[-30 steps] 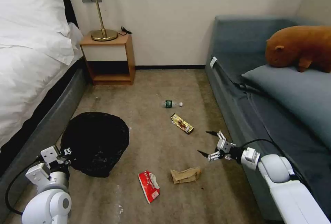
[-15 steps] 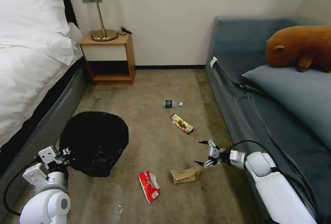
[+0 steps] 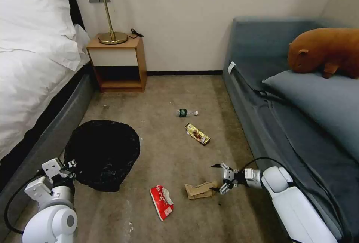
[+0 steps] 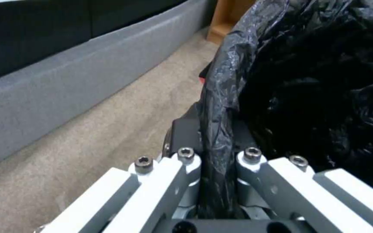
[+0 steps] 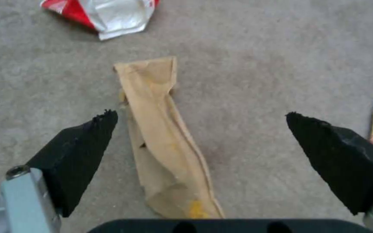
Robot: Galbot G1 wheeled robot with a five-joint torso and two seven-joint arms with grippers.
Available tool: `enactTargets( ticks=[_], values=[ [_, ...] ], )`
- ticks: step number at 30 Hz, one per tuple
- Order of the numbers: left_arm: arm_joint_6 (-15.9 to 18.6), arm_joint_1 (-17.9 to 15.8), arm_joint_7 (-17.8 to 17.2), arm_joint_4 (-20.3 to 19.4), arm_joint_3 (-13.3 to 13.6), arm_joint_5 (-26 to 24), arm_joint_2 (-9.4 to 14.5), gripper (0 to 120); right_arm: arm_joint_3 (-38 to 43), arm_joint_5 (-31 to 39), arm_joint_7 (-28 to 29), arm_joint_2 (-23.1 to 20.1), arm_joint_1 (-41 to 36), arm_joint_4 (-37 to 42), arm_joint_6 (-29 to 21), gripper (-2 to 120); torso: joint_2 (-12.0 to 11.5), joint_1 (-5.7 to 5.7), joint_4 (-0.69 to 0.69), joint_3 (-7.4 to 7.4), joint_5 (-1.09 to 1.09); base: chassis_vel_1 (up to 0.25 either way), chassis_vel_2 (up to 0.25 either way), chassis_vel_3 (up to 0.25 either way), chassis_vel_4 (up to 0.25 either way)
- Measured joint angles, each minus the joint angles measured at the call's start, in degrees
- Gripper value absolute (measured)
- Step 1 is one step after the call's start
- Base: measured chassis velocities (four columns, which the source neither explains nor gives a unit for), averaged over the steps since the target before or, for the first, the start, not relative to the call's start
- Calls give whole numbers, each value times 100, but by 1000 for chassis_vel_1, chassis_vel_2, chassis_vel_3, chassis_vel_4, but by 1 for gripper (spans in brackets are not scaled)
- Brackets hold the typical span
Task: Pick up the trash bin, then pick up the garbage on the floor and place it into the trash bin.
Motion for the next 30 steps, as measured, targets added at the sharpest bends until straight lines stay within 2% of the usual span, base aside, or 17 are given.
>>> enactTargets(
  ticks=[12, 30],
  values=[
    [-16, 9, 0, -30, 5, 52, -26, 4, 43, -440, 149, 306, 399, -1035, 339, 100, 0, 0, 1, 0, 0, 0, 0, 0, 0],
    [-60, 69, -24, -54, 7, 69, -23, 4, 66, -698, 343, 694, 602, -1771, 599, 100, 0, 0, 0, 0, -1, 0, 0, 0, 0]
  ],
)
